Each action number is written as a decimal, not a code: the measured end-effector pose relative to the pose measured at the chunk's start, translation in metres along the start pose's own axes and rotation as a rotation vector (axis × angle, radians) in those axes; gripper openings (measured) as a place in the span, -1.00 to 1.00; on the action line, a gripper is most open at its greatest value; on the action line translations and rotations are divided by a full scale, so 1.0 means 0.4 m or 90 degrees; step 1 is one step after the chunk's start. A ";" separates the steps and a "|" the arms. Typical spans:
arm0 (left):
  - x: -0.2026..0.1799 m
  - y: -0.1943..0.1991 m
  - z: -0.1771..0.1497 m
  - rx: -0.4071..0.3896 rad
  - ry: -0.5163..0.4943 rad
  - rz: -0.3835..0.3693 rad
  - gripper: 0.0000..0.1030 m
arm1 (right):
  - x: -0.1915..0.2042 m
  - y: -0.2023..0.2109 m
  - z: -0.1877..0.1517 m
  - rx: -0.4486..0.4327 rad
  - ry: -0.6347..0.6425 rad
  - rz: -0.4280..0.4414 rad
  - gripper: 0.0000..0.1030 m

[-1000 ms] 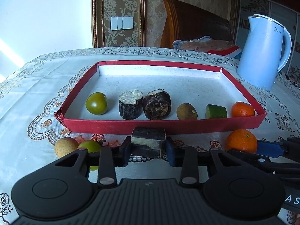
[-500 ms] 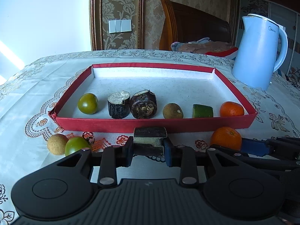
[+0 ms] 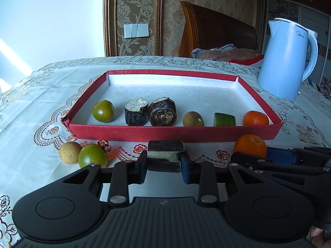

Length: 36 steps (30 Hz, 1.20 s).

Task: Organize fruits
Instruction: 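Lift the tangerine with the right gripper while the left gripper carries the dark slice toward the tray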

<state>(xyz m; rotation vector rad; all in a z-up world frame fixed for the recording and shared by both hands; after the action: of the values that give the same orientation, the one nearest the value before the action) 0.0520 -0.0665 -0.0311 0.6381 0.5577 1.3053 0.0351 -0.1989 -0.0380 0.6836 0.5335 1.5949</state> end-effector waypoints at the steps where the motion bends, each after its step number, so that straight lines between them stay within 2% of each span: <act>1: 0.000 0.003 -0.001 -0.003 -0.001 0.002 -0.39 | 0.001 0.000 0.000 0.000 -0.001 0.001 -0.26; 23: 0.036 0.037 -0.001 -0.036 0.027 0.033 -0.39 | 0.053 0.010 0.010 -0.019 0.008 -0.002 -0.26; 36: 0.060 0.071 0.042 -0.067 0.037 0.040 -0.39 | 0.083 0.033 0.055 -0.053 0.025 0.004 -0.26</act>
<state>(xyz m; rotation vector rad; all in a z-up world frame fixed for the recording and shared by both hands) 0.0481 -0.0409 0.0005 0.5361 0.5167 1.4061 0.0387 -0.1687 -0.0088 0.5936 0.4918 1.6297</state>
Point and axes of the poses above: each gripper's, at about its wrist camera, not at the fingertips, and y roughly against the way its jaws point, x to its left, z to its top, the point moved 4 cm from there along -y, roughly the way its jaws point, and after that the axes turned 10 degrees about x, right-handed, at the moved point
